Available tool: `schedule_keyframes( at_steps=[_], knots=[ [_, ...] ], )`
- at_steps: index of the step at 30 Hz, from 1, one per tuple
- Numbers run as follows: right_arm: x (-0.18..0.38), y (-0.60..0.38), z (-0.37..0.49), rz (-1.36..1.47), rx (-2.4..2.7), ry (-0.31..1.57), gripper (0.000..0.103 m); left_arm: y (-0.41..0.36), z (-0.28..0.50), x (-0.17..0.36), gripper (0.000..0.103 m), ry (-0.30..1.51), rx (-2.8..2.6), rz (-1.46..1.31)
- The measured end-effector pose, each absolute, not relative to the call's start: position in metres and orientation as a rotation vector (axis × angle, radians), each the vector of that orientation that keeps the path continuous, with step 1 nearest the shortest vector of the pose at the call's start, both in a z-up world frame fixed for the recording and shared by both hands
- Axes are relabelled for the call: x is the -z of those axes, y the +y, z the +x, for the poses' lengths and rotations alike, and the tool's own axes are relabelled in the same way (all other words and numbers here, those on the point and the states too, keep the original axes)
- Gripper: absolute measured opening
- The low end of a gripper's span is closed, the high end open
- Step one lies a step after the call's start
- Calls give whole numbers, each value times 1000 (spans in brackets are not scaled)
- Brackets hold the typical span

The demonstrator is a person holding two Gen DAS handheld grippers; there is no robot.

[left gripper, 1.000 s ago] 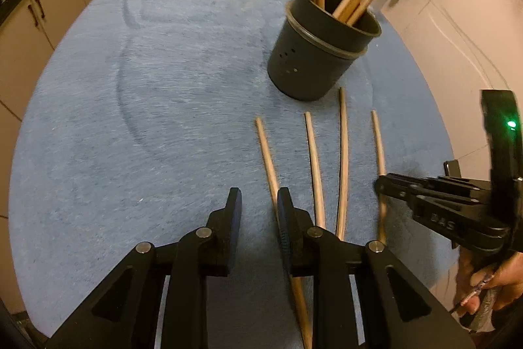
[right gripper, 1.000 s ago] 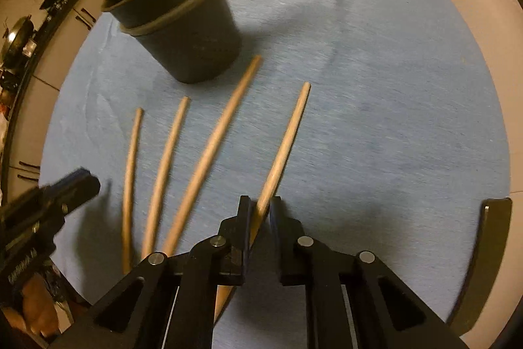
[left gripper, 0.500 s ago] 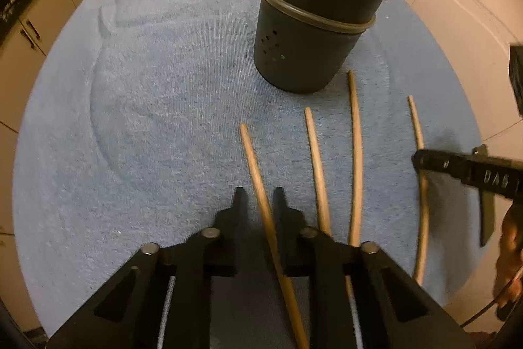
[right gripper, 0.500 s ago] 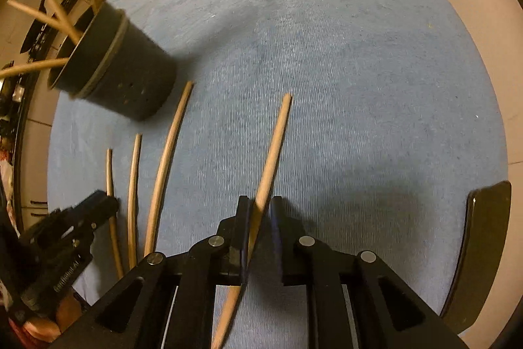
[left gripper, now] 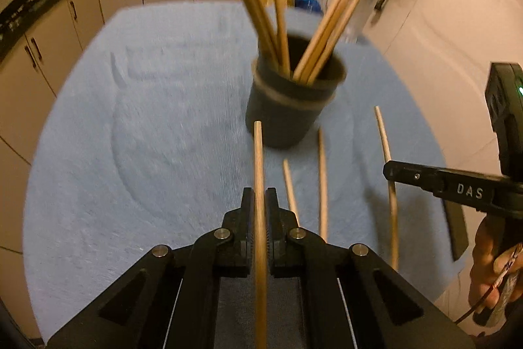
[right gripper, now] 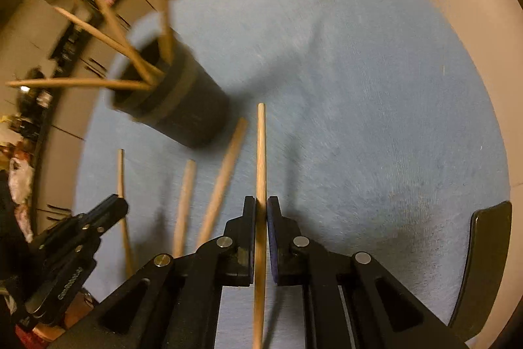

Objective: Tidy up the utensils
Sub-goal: 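Lift the held chopsticks upright and carry both grippers over the black cup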

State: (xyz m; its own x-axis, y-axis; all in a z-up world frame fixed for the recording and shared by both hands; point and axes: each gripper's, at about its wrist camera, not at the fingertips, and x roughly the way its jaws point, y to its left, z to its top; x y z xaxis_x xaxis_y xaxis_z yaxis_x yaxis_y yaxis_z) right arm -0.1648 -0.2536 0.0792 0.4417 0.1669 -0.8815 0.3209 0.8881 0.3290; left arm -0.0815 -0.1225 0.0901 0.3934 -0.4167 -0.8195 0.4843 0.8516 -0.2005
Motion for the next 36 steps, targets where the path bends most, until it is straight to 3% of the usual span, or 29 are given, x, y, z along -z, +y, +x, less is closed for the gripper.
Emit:
schedule_keyframes(
  at_steps=[12,36],
  knots=[
    [-150,-220,-203,443,97,838,7,-100,-101,-145,6,859,587,46],
    [-184,-226,-225,453,120,718,7,-89,-119,-195,6,753,604,39]
  ],
)
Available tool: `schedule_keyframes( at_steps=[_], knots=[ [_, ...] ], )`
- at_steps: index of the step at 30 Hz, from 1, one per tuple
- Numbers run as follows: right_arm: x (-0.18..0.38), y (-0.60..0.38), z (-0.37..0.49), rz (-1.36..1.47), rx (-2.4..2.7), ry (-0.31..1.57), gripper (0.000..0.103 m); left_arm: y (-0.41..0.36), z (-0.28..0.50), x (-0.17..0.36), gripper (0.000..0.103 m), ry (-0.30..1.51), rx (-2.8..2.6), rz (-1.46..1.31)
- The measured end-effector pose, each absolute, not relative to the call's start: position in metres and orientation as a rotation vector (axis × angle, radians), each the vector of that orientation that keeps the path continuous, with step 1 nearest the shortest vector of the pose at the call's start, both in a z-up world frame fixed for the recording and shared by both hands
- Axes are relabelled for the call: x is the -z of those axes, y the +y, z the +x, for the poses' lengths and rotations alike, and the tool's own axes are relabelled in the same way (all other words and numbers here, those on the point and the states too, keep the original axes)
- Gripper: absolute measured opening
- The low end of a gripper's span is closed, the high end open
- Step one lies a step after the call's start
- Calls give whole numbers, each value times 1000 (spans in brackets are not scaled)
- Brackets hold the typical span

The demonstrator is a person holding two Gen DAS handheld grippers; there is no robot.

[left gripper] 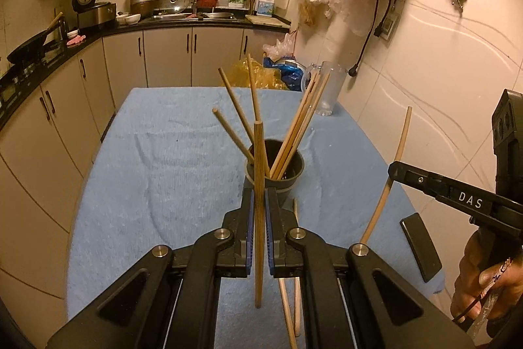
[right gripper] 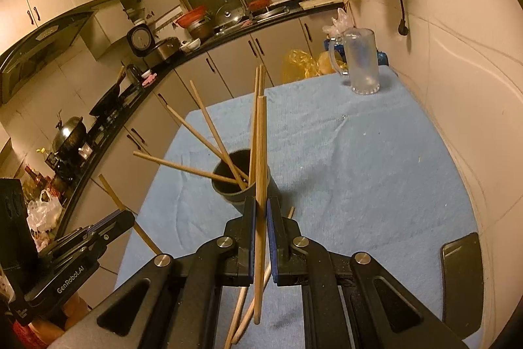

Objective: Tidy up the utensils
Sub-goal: 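Lift the held chopsticks upright and carry both grippers over the black cup, then lower the left gripper's chopstick into the cup while the right gripper lowers its own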

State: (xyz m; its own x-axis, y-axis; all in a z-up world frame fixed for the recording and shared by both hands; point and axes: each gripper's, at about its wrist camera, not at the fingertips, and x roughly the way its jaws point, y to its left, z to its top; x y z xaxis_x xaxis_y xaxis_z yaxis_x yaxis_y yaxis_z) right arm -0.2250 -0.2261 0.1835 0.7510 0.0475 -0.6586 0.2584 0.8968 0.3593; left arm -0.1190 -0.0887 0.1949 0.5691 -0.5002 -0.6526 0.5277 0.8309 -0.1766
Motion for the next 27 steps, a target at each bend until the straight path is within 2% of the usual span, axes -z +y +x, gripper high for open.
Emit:
schedule_keyframes(
  at_steps=[27],
  knots=[
    [-259,-261,-179,462,104,548,7,-114,-71,-307,6,586,641,-36]
  ],
)
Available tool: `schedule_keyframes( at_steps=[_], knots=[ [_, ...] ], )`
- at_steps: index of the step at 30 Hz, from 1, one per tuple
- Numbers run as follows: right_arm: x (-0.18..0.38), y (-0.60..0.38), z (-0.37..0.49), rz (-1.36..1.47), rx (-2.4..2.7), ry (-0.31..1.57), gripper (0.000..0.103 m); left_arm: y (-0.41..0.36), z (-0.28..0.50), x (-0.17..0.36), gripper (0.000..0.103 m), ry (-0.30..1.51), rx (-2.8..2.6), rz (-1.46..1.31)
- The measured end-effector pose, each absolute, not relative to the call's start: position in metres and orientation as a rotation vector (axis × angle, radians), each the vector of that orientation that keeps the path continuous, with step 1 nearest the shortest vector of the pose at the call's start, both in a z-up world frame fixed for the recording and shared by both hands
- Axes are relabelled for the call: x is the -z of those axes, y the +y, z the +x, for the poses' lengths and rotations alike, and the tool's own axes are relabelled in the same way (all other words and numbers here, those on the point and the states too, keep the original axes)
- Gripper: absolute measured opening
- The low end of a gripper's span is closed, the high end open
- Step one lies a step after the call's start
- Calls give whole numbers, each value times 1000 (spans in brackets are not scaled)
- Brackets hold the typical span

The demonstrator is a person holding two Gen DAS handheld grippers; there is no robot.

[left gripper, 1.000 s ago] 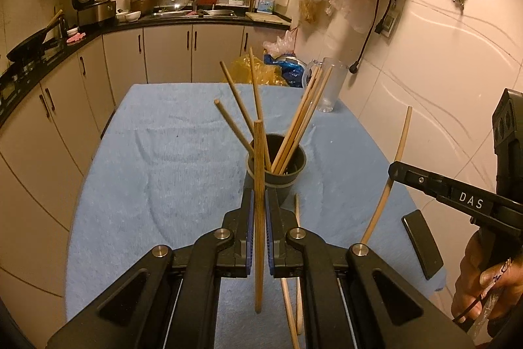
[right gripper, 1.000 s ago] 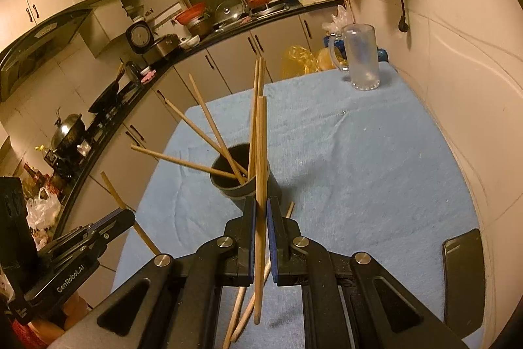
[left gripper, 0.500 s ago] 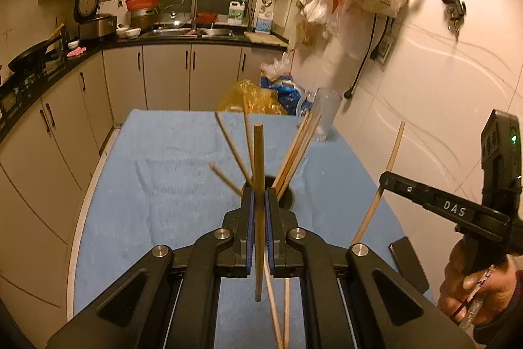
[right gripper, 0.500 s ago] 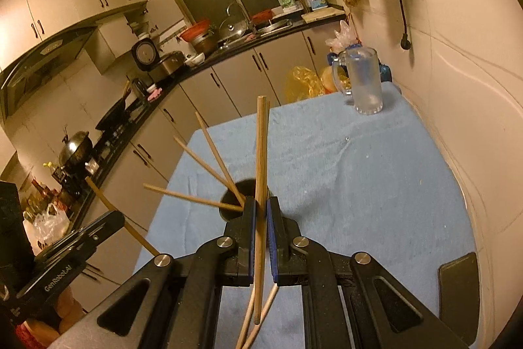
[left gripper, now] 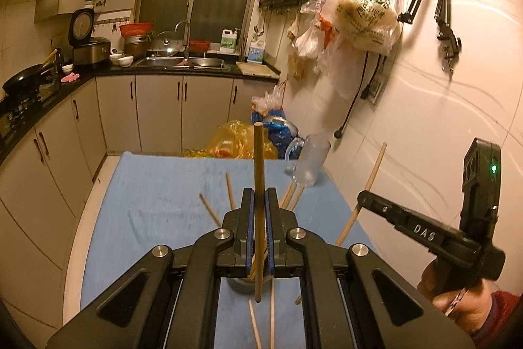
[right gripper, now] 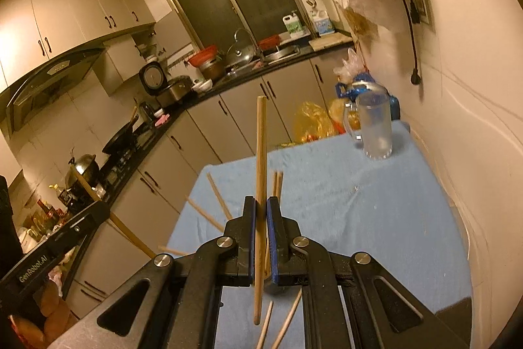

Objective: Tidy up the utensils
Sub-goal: 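Lower the left gripper's chopstick into the cup while the right gripper lowers its own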

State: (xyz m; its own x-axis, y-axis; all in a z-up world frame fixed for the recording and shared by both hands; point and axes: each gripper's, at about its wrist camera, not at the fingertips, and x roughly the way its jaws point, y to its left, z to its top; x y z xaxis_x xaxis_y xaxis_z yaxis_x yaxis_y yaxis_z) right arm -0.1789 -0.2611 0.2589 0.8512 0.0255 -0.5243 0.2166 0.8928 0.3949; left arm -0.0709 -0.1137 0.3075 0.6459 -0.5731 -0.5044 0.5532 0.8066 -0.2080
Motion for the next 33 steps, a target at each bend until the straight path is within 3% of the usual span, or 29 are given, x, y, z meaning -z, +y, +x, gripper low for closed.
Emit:
schedule_keyframes(
  at_steps=[16,33],
  knots=[
    [-252,-271,-115,466,171,531,7,-143,-18,-281,6,621,570,-27],
    [-184,-265,-87,503,107,745,10,-150,4,-221,6,770,543,-19]
  ],
)
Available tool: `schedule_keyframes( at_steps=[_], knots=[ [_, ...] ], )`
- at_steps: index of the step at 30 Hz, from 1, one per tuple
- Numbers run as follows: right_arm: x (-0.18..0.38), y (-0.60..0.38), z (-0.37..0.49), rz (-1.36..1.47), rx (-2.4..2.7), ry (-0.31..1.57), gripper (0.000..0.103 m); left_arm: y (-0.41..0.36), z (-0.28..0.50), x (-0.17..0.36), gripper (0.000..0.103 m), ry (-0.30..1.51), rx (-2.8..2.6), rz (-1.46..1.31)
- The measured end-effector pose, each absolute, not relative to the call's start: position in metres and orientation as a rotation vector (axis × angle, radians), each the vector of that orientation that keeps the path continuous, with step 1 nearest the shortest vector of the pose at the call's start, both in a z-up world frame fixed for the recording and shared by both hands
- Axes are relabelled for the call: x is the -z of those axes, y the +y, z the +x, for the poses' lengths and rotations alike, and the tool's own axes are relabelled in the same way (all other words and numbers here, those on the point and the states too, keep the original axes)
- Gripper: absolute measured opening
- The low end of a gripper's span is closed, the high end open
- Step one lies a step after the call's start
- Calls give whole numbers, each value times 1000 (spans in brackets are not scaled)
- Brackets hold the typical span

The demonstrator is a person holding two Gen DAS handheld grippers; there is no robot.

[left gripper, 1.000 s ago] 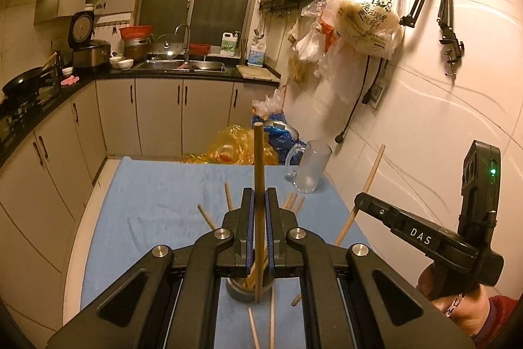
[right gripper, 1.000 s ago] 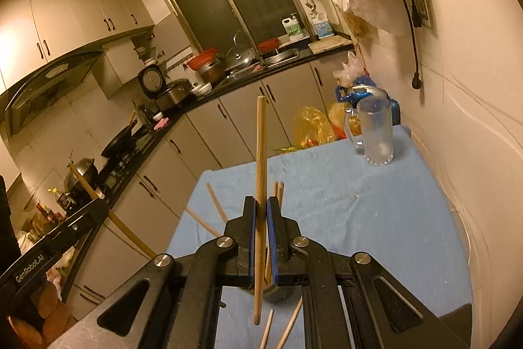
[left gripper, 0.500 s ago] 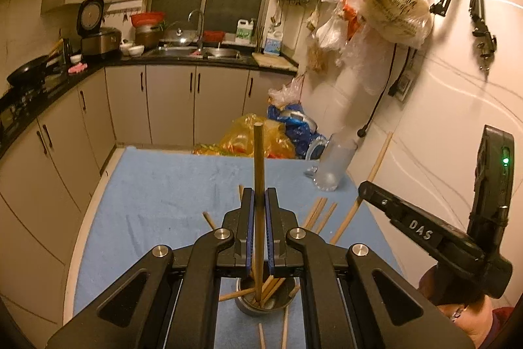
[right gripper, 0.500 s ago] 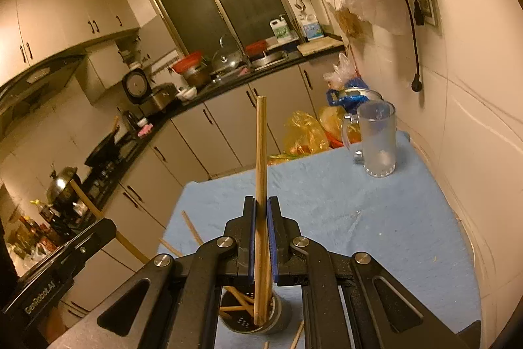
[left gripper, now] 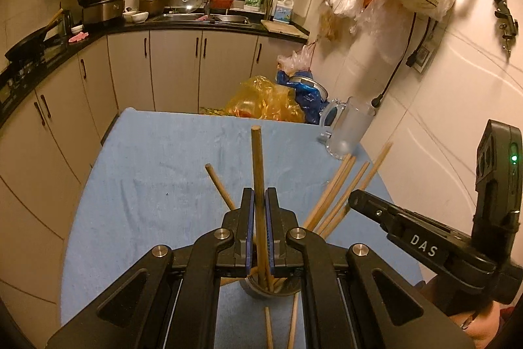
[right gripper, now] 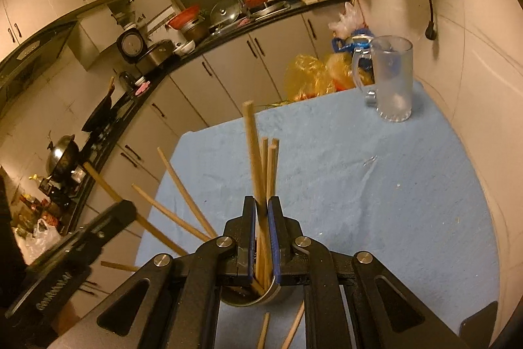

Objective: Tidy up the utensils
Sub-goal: 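Lower the left gripper's chopstick into the cup while the right gripper lowers its own, then open both grippers and move them down toward the last loose chopsticks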

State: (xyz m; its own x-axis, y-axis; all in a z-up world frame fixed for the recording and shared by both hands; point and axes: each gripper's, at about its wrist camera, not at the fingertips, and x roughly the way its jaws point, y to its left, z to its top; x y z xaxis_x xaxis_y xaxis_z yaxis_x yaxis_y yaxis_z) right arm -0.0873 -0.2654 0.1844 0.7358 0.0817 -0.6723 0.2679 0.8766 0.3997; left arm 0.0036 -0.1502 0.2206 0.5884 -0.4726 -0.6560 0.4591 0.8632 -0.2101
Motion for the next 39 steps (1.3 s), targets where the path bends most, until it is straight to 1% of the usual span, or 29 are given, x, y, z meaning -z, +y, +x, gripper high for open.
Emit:
schedule_keyframes(
  at_steps=[1,2,4,9,12,14,16,18,23,28,34,39],
  knots=[
    [-185,-266,-88,500,107,745,11,-150,3,-221,6,767,543,-18],
    [-187,-267,-89,498,105,741,15,-150,3,-223,8,768,544,-19],
    [-193,-270,-92,494,109,728,18,-147,2,-229,16,760,543,-32],
    [-208,-280,-110,519,125,693,18,-134,-9,-249,19,706,539,-52],
    [-208,-283,-126,539,133,691,21,-121,-24,-259,25,669,532,-57],
    [-202,-284,-137,543,141,705,25,-112,-36,-261,26,652,529,-55],
    [-191,-284,-149,554,148,735,28,-102,-50,-258,26,654,535,-54],
    [-173,-282,-160,572,157,785,29,-93,-64,-249,26,674,539,-54],
    [-118,-270,-178,602,173,939,29,-83,-89,-198,26,795,542,-7],
    [-82,-253,-180,609,161,1050,29,-75,-105,-157,26,915,546,29],
    [-48,-227,-171,579,146,1151,29,-58,-119,-143,27,955,532,72],
    [-31,-208,-165,542,134,1191,29,-37,-126,-137,27,981,514,88]
  ],
)
